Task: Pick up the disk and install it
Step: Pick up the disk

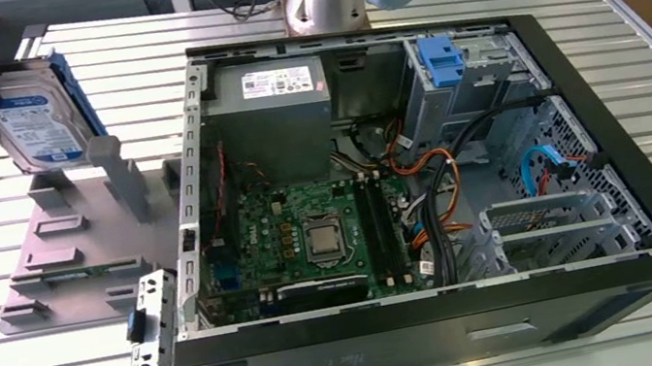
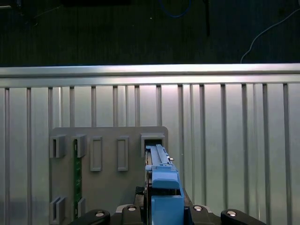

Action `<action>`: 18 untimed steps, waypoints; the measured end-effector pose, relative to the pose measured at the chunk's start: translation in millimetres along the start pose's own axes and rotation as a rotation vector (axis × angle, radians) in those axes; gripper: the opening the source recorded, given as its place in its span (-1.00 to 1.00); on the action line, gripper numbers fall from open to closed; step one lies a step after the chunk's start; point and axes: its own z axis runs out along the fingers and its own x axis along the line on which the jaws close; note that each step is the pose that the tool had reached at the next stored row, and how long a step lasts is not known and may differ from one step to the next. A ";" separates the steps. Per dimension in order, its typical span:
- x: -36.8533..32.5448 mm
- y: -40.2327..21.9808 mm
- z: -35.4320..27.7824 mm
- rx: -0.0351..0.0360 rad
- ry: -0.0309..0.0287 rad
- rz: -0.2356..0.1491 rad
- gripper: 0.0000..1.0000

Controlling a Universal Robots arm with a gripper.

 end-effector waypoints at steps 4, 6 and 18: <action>0.0 0.0 -1.1 0.0000 0.0000 0.000 -0.27; 0.0 0.0 -1.7 0.0000 0.0000 0.000 -0.27; -0.1 0.0 -5.2 0.0001 0.0000 0.000 -0.27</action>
